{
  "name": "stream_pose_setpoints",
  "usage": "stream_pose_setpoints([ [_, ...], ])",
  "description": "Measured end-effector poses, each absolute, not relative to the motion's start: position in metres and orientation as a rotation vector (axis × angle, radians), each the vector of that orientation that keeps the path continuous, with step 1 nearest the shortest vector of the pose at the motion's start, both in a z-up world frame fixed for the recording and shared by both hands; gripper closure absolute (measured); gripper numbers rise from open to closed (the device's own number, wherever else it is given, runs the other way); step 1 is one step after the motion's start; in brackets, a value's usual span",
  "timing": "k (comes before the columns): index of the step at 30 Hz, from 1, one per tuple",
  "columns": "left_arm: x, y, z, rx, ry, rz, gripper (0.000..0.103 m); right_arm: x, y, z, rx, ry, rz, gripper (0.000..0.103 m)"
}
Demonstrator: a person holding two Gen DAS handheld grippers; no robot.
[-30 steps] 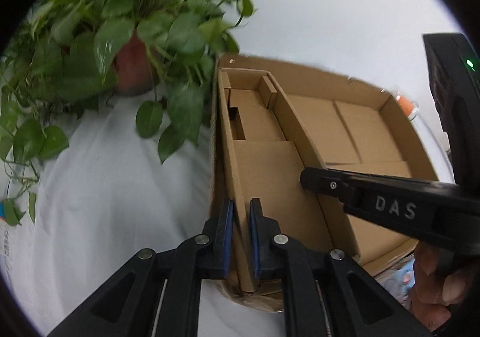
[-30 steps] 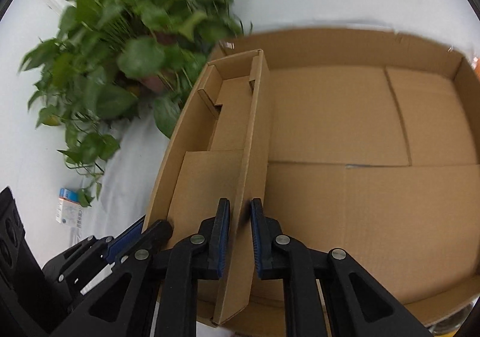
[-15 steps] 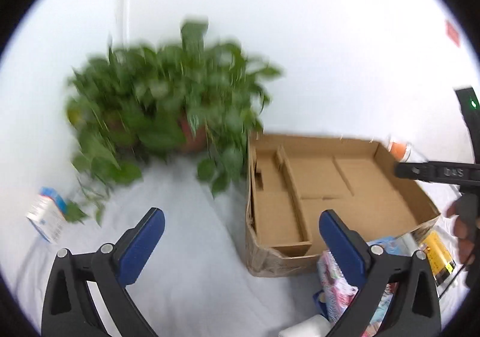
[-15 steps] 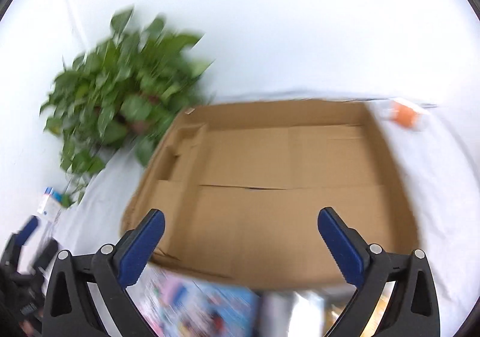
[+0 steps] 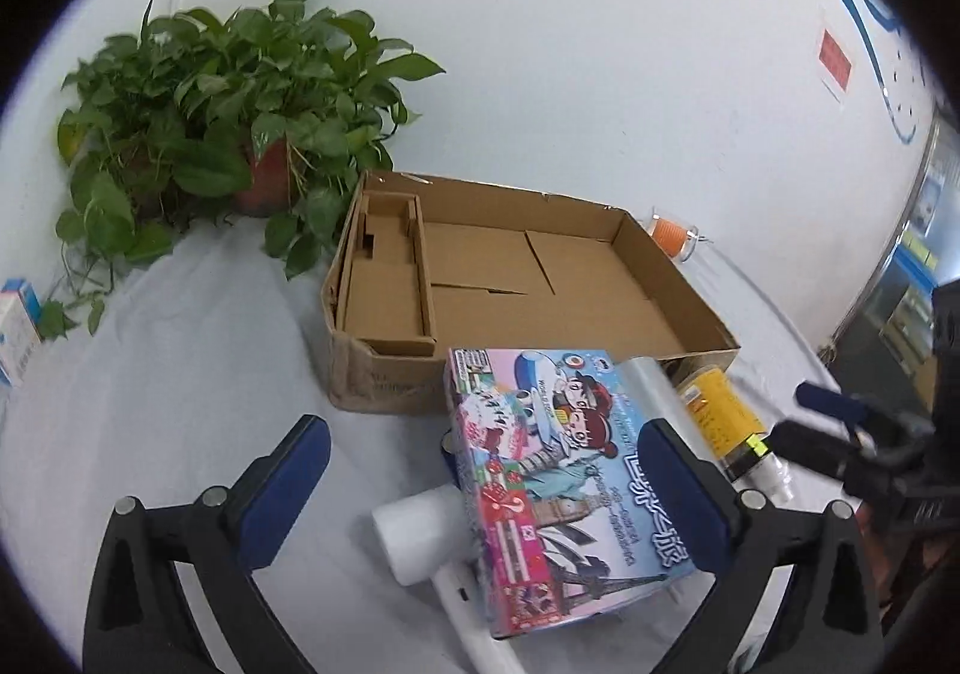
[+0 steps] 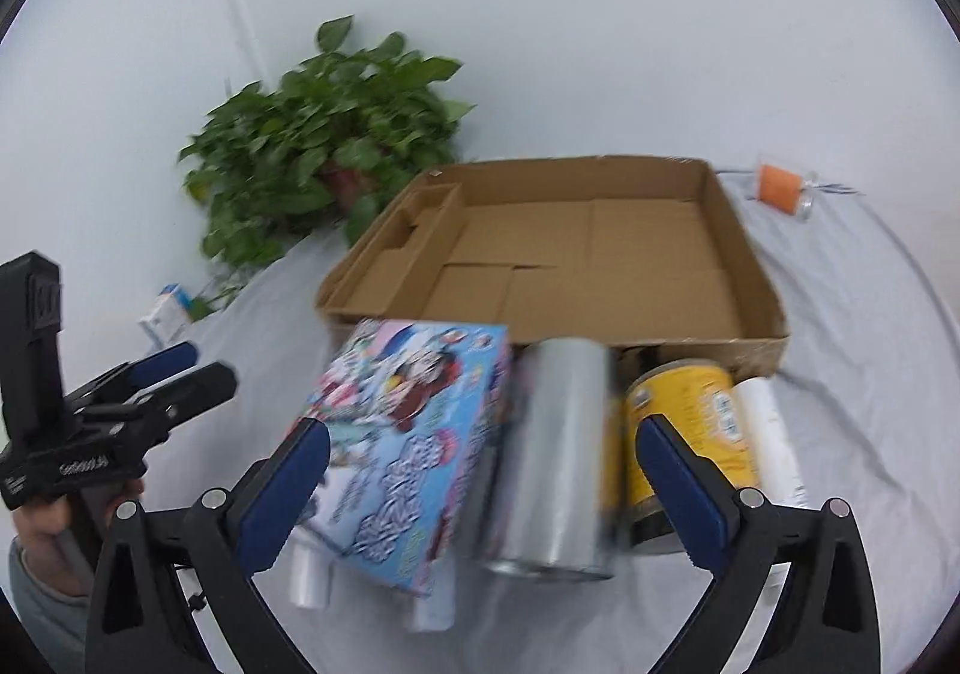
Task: Organize rigid objects
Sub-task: 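Release the insert and move the left gripper to the game box, then grasp the pink-and-blue game box with the left gripper and lift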
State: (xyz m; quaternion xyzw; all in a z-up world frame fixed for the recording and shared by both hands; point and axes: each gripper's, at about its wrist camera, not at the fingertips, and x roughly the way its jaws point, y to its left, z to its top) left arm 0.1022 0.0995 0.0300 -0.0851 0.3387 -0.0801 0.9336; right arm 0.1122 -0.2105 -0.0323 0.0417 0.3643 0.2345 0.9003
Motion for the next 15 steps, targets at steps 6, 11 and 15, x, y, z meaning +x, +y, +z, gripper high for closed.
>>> stream_pose_setpoints([
  [6, 0.098, 0.089, 0.012, -0.184, 0.783, -0.202, 0.001, 0.103, -0.173, -0.052, 0.034, 0.837, 0.594, 0.000],
  [11, 0.113, 0.086, -0.003, -0.239, 0.853, -0.295, 0.001, 0.118, -0.141, -0.070, -0.012, 0.920, 0.641, 0.001],
  [15, 0.139, 0.086, -0.022, -0.307, 0.936, -0.339, 0.002, 0.140, -0.113, -0.085, -0.084, 0.989, 0.627, 0.001],
])
